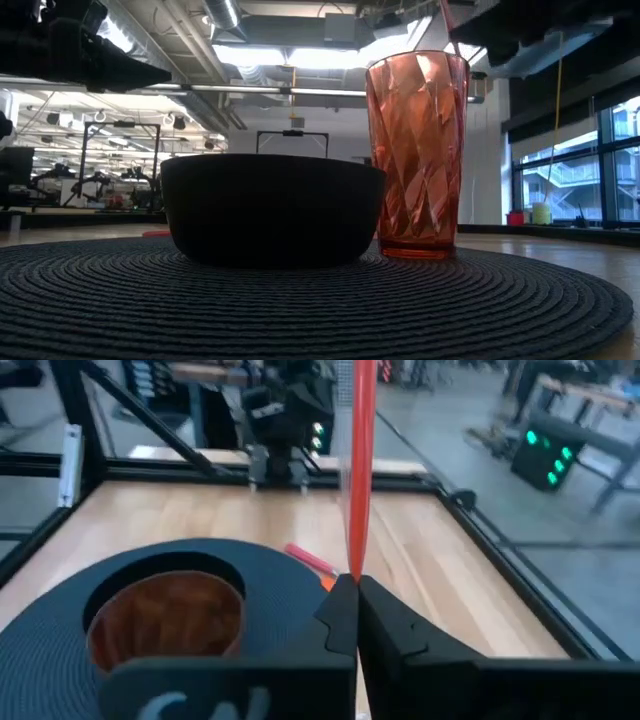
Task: Pick & Place Utensil
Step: Put the red straw into the orange cup
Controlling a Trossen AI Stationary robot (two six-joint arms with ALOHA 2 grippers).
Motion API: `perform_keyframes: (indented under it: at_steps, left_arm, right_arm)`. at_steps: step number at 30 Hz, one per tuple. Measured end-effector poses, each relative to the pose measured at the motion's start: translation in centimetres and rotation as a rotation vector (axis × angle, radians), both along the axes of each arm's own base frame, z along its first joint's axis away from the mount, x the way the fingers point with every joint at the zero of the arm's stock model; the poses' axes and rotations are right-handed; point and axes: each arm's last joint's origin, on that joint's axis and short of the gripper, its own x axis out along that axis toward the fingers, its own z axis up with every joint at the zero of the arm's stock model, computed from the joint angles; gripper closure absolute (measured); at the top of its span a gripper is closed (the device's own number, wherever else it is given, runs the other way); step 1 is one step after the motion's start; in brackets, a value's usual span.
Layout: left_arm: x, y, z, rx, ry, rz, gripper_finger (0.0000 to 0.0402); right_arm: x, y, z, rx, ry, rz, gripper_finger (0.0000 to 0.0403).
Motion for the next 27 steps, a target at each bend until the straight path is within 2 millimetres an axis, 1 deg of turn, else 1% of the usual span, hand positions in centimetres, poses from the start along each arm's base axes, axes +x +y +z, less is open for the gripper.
perform_keyframes:
  at_steps: [3, 6, 11, 15, 19, 23, 25, 27]
  left_arm:
    - [0.0, 0.0, 0.0, 0.0, 0.0, 0.003, 0.0398]
    - [0.0, 0.0, 0.0, 0.0, -0.001, 0.003, 0.0397]
    - [0.0, 0.0, 0.2, -0.004, -0.024, -0.005, 0.0397]
    - [0.0, -0.2, 0.9, -0.067, -0.118, -0.081, 0.0398]
    - [0.1, -0.4, 1.3, -0.114, -0.171, -0.136, 0.0398]
    - [0.5, -0.5, 2.0, -0.079, -0.221, -0.177, 0.039]
    - [1.0, -0.5, 2.3, -0.045, -0.29, -0.205, 0.038]
    - [1.6, -0.6, 2.2, -0.012, -0.348, -0.237, 0.0364]
  right_arm:
    - [0.1, 0.1, -2.0, 0.007, -0.054, 0.025, 0.0402]
    - [-0.1, 0.0, -3.3, -0.008, -0.102, 0.026, 0.0402]
    - [-0.2, -0.1, -2.8, -0.02, -0.142, 0.022, 0.0402]
    - [-0.1, -0.1, -3.0, -0.028, -0.127, 0.023, 0.0401]
    - [0.1, -0.1, -3.2, -0.03, -0.113, 0.023, 0.04]
    - [0.5, 0.0, -3.4, -0.051, -0.107, 0.027, 0.0401]
    - [0.8, 0.1, -3.6, -0.077, -0.101, 0.031, 0.0401]
    - [1.1, 0.1, -3.7, -0.086, -0.104, 0.032, 0.0401]
